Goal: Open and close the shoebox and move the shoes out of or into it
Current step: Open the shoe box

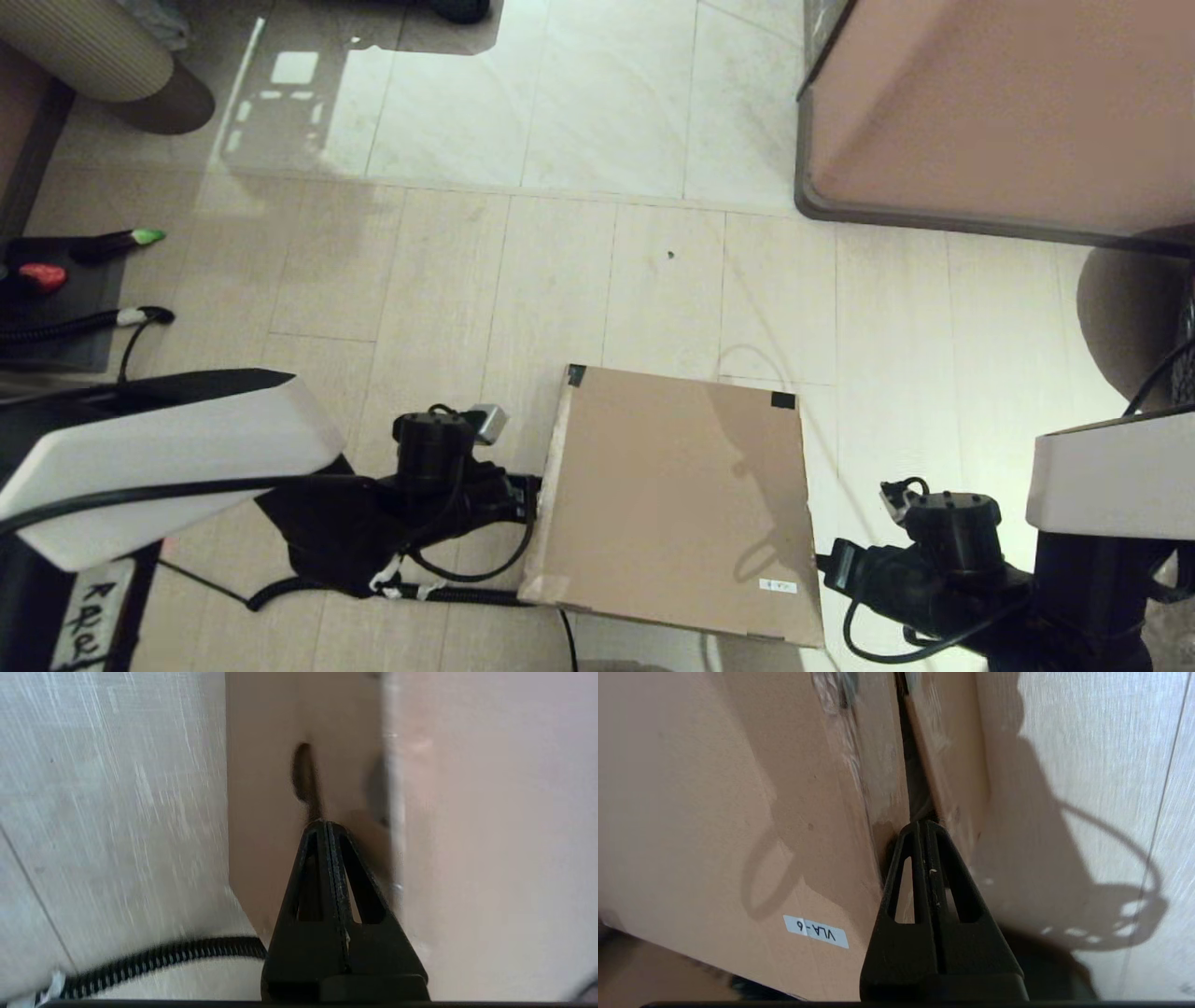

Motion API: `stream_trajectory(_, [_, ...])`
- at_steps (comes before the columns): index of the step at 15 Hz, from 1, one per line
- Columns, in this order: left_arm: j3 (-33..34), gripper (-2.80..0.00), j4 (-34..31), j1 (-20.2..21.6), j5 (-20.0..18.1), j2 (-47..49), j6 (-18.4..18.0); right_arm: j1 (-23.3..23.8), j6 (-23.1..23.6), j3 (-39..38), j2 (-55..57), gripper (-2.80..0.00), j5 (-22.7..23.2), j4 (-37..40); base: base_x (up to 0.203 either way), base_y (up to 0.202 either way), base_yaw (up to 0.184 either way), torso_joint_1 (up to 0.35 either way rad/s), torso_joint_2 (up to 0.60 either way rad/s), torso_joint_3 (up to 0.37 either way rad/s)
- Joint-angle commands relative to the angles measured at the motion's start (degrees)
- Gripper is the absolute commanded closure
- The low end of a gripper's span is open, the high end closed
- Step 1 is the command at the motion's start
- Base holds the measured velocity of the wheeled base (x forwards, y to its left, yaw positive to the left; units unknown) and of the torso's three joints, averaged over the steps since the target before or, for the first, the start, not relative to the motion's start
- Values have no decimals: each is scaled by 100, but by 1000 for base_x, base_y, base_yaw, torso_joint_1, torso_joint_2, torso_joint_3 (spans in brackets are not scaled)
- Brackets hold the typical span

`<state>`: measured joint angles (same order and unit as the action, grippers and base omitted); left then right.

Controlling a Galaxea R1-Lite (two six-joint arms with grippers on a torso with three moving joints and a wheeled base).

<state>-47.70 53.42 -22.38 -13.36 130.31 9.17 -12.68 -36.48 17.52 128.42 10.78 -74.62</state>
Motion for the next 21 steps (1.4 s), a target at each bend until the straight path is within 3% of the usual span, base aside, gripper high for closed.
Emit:
stream_trajectory(1, [247,0,28,-3,0,-396,6,3,-195,-153,-285,0,3,-65,0,0,0,0,0,0])
stream_trajectory(6, [682,0,28,-4,0,-813,6,11,-806,-504,-631,0,117,-87,0,0,0,0,0,0])
stream_trajectory(10, [449,0,65,82,9,-450,45,78,-284,-363,-503,0,-87,-114,0,0,0,0,0,0])
stream_trajectory(14, [-155,0,90,36,154,107,34,240,440,93,-19,0,-888,-139,0,0,0,0,0,0])
stream_trajectory(17, [-479,0,73,78,441,359,49,274,501,241,399,0,-953,-132,0,0,0,0,0,0])
stream_trajectory(21, [-590,0,63,50,472,594,41,266,492,539,642,0,-752,-140,0,0,0,0,0,0])
